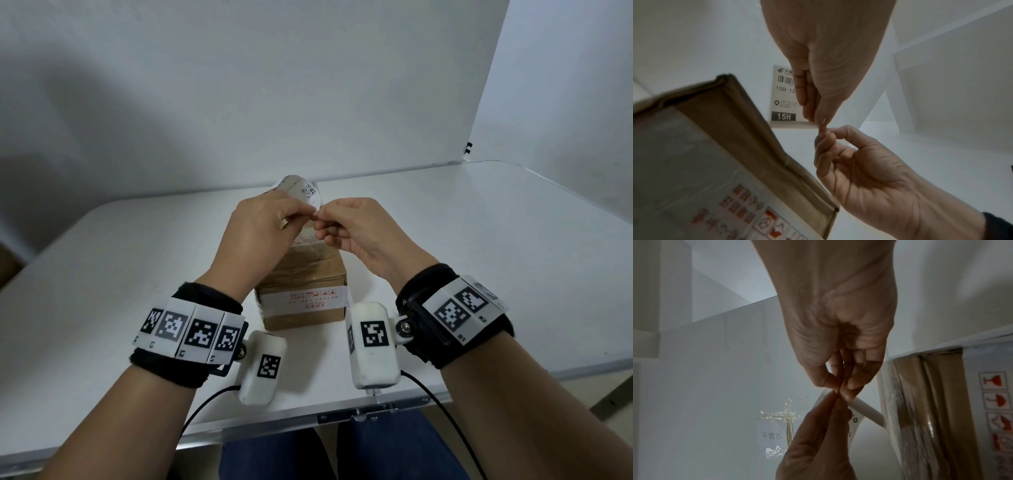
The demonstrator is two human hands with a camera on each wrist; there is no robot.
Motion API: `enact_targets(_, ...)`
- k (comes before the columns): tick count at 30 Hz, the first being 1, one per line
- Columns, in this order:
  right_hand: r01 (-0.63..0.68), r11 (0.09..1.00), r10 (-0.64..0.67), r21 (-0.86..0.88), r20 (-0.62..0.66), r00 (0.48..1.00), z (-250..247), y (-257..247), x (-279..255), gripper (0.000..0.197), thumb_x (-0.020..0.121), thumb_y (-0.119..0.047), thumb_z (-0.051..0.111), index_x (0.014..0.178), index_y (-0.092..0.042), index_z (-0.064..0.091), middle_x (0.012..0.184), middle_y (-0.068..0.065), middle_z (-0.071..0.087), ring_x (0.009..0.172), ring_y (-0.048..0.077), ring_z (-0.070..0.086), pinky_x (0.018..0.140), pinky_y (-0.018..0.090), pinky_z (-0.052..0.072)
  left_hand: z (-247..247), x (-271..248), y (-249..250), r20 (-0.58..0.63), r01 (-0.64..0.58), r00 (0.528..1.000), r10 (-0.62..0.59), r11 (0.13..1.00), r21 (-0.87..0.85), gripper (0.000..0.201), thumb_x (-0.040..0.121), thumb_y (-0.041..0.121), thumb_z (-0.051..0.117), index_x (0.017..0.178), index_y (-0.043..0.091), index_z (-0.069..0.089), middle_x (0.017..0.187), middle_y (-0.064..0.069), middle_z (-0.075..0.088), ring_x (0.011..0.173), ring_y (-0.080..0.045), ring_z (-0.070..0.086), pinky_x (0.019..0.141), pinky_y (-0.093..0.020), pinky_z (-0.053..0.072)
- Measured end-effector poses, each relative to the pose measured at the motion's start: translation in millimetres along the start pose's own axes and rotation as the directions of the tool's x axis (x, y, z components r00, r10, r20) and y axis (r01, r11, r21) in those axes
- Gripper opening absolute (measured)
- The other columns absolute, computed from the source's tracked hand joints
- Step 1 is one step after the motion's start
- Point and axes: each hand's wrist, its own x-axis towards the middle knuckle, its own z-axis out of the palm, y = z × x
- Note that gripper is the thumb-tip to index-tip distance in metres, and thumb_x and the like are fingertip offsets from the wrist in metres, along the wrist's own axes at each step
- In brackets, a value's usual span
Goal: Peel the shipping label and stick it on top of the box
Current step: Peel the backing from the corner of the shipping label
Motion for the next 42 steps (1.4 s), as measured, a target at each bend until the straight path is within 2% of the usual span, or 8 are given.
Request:
enact_targets(6,0.008,1.000,-0.008,-0.022,0.006,1.000,-1,3,0,0.011,0.086,-0.006,0.064,0.075,-0.008,0.066,0.067,0.005,0.064,0.057,0.011,0.060,0.060,0.020,0.052,-2,1,2,0.043,0.027,0.999,-0.026,0.999,-0.030,0.013,0.085,0.019,0.069,0.095,0.020,0.077,0.086,0.002,0.073,0.073,-0.009,0.063,0.069,-0.007,0.040)
enact_targets(13,0.009,1.000,-0.009,-0.029,0.018,1.000,-4,7,-2,0.009,0.085,-0.006,0.063,0.078,-0.006,0.069,0.067,0.005,0.066,0.058,0.012,0.061,0.061,0.021,0.052,-5,2,6,0.115,0.084,0.990,-0.077,0.995,-0.052,0.012,0.085,0.026,0.069,0.091,0.020,0.077,0.085,0.006,0.074,0.077,-0.010,0.066,0.073,-0.013,0.045)
enact_targets(17,0.054,0.988,-0.056,-0.146,-0.006,0.998,-3,8,-2,0.010,0.086,-0.007,0.064,0.078,-0.008,0.070,0.063,0.003,0.065,0.052,0.008,0.060,0.057,0.018,0.051,-6,8,9,0.180,0.083,0.979,-0.095,0.994,0.073,0.013,0.086,0.026,0.065,0.091,0.020,0.075,0.087,0.004,0.072,0.080,-0.016,0.065,0.076,-0.035,0.052)
enact_targets(23,0.127,0.922,-0.142,-0.365,-0.013,0.990,-3,8,-2,0.016,0.084,-0.010,0.065,0.072,-0.019,0.070,0.060,-0.003,0.066,0.051,0.008,0.062,0.061,0.022,0.052,-4,15,19,0.258,-0.081,0.966,-0.009,0.939,0.335,0.016,0.088,0.023,0.055,0.086,0.013,0.067,0.088,-0.004,0.065,0.078,-0.026,0.059,0.062,-0.035,0.045)
enact_targets(29,0.147,0.895,-0.155,-0.420,0.015,0.988,-4,10,-5,0.019,0.084,-0.007,0.063,0.070,-0.018,0.069,0.059,-0.005,0.064,0.048,0.001,0.057,0.054,0.014,0.047,-3,15,20,0.316,-0.193,0.946,0.076,0.914,0.357,0.010,0.081,0.021,0.057,0.081,0.011,0.059,0.091,-0.006,0.062,0.081,-0.028,0.059,0.059,-0.036,0.044)
enact_targets(33,0.152,0.912,-0.163,-0.381,0.004,0.987,-4,9,-4,0.022,0.082,-0.003,0.060,0.068,-0.018,0.068,0.053,-0.011,0.061,0.043,-0.001,0.054,0.047,0.009,0.042,1,12,16,0.243,-0.124,0.968,0.061,0.959,0.253,0.010,0.077,0.024,0.059,0.075,0.014,0.059,0.083,0.000,0.062,0.072,-0.020,0.053,0.060,-0.035,0.044)
enact_targets(38,0.142,0.933,-0.145,-0.332,0.015,0.989,-6,13,-3,0.020,0.081,-0.006,0.060,0.064,-0.016,0.062,0.051,-0.010,0.058,0.046,0.003,0.052,0.048,0.011,0.042,1,9,14,0.215,0.009,0.976,-0.025,0.997,0.075,0.007,0.075,0.023,0.060,0.075,0.017,0.063,0.081,0.005,0.065,0.072,-0.017,0.060,0.067,-0.037,0.050)
enact_targets(42,0.068,0.978,-0.072,-0.198,-0.011,0.997,-12,16,-1,0.023,0.083,-0.009,0.055,0.061,-0.017,0.058,0.057,-0.005,0.055,0.052,0.008,0.049,0.055,0.018,0.042,-5,12,-2,0.077,0.266,0.963,-0.260,0.960,-0.091,0.006,0.085,0.023,0.063,0.086,0.023,0.069,0.087,0.012,0.065,0.082,-0.008,0.060,0.071,-0.017,0.045)
